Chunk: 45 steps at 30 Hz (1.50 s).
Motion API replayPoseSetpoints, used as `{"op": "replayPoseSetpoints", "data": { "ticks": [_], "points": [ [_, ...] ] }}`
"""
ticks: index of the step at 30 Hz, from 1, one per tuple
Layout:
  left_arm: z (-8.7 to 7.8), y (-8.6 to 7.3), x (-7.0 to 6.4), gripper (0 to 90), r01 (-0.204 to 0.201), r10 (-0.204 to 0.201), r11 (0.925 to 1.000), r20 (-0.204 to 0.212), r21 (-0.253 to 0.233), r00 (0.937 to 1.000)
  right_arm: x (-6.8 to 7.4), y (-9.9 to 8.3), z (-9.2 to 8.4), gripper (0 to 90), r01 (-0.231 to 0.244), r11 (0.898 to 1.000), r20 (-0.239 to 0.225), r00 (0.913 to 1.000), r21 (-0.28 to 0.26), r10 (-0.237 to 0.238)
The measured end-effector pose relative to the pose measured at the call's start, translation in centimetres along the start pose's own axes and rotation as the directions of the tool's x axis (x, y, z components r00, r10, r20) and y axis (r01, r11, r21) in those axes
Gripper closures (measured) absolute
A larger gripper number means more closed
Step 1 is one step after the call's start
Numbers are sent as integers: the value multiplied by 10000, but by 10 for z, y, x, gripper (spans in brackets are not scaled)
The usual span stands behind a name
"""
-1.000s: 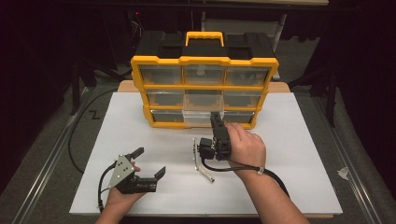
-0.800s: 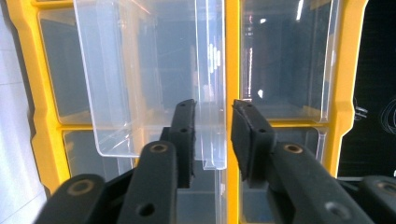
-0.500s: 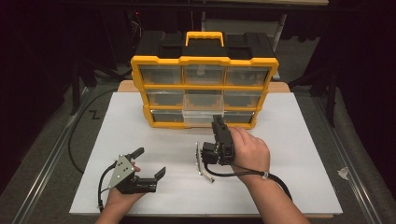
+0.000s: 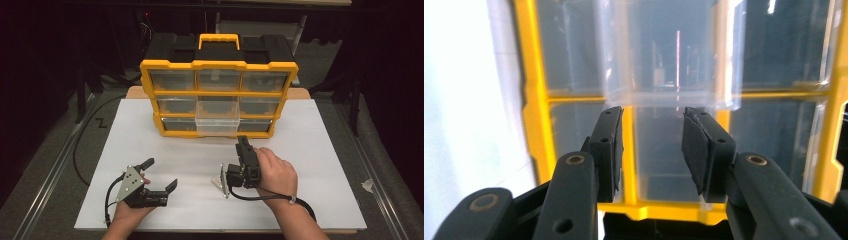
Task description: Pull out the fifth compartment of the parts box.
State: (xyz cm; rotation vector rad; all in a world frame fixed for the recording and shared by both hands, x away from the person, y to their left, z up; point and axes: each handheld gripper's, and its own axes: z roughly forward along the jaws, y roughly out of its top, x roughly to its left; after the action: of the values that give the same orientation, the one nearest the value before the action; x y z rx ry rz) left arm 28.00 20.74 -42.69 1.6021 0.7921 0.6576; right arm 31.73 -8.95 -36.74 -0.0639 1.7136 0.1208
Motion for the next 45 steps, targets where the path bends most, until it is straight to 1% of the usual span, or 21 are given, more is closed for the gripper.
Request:
{"op": "replayPoseSetpoints", "data": {
  "ticks": [2,4,5,14,20,23,25,26,28,29,30,33,34,37,39,41,43,44,45],
  "points": [
    [0,0,0,3,-22,22,10000,27,-6,10000,6,-3,-1,620,32,10000,-55,10000,1,-32],
    [0,0,0,3,-31,31,10000,36,-34,10000,12,-5,-2,620,5,10000,-208,9998,94,-3],
    [0,0,0,3,-32,32,10000,35,-28,10000,15,-6,-2,620,35,10000,-224,9997,43,-34],
    [0,0,0,3,-41,41,10000,29,-16,10000,44,-16,-8,616,63,9998,-730,9973,175,-50],
    [0,0,-1,3,-71,71,10000,25,-1,10000,59,-24,-11,614,51,9995,-987,9951,317,-20],
    [1,0,-1,3,-100,100,9999,30,20,9999,65,-27,-11,603,129,9993,-1062,9943,341,-93],
    [1,0,-1,3,-139,139,9999,40,45,9999,68,-29,-12,597,2,9992,-1154,9933,409,46],
    [1,0,-1,3,-151,151,9999,41,61,9999,70,-30,-11,592,-51,9994,-1137,9935,339,89],
    [2,0,-1,3,-141,141,9998,19,107,9999,74,-32,-13,584,-18,9994,-1224,9925,339,60],
    [2,0,-1,3,-143,143,9998,26,129,9999,74,-33,-13,584,67,9994,-1222,9925,333,-26],
    [2,0,-1,4,-150,150,9998,18,127,9999,74,-34,-14,580,65,9991,-1310,9914,414,-10],
    [2,0,-1,3,-163,163,9998,22,130,9999,76,-38,-16,572,2,9991,-1384,9904,422,57],
    [2,0,-1,3,-173,172,9998,24,138,9998,75,-40,-16,567,80,9994,-1349,9909,332,-34],
    [3,0,-2,4,-205,204,9996,38,176,9998,74,-45,-19,550,-36,9991,-1447,9894,427,98],
    [4,0,-2,4,-259,258,9994,47,221,9997,74,-47,-19,533,-63,9991,-1461,9892,411,122],
    [4,0,-3,3,-249,248,9994,32,231,9997,71,-48,-19,507,-23,9996,-1478,9890,286,65],
    [5,0,-2,4,-258,258,9993,-5,277,9997,71,-49,-19,479,-218,9996,-1386,9901,179,240],
    [5,0,-2,3,-257,258,9993,-21,288,9997,70,-48,-20,463,-263,9991,-1492,9883,331,309],
    [4,0,-2,3,-260,261,9992,-39,300,9997,70,-48,-20,452,-329,9991,-1526,9876,275,367]
  ]
}}
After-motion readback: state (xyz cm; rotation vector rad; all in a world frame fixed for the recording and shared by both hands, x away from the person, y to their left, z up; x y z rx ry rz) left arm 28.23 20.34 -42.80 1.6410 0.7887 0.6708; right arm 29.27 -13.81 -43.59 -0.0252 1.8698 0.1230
